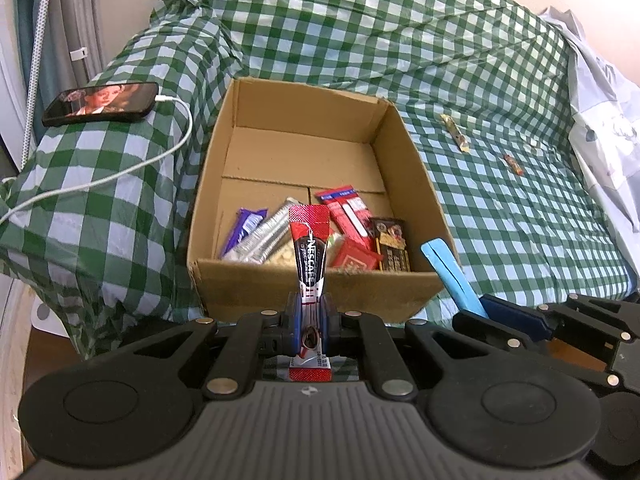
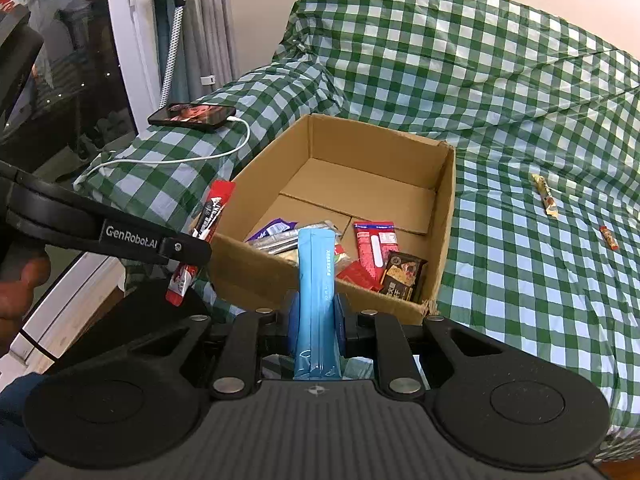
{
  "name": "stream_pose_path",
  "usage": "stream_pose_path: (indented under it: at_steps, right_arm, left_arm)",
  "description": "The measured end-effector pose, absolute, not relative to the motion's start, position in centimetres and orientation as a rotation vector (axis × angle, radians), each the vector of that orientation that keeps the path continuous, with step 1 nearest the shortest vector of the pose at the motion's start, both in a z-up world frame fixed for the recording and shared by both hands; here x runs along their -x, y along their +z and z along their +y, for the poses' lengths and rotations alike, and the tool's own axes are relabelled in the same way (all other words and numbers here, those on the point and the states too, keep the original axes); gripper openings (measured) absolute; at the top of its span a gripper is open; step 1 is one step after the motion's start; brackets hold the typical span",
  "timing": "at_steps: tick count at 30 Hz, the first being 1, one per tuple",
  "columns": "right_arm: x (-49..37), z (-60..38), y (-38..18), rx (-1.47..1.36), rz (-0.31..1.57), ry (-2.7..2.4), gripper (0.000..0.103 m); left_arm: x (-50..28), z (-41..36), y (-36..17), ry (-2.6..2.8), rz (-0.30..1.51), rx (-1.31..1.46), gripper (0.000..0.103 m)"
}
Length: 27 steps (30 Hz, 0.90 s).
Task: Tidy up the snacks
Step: 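Carry the Nescafé stick and blue stick pack over the cardboard box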
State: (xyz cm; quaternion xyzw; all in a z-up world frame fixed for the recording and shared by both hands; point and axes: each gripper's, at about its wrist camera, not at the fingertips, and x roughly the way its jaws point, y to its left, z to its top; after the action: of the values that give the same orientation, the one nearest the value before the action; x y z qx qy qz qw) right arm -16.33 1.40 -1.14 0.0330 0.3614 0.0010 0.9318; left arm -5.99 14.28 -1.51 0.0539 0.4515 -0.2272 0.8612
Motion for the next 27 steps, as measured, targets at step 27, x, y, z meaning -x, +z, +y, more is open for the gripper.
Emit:
stream_pose_path:
  at_steps: [27]
  right_arm:
    - [5.1,-4.2,-3.4,-0.117,0.761,-0.068,0.02]
  left_arm:
    - [-5.2,8.9,-2.8,-0.451,0.967,-0.138,0.01]
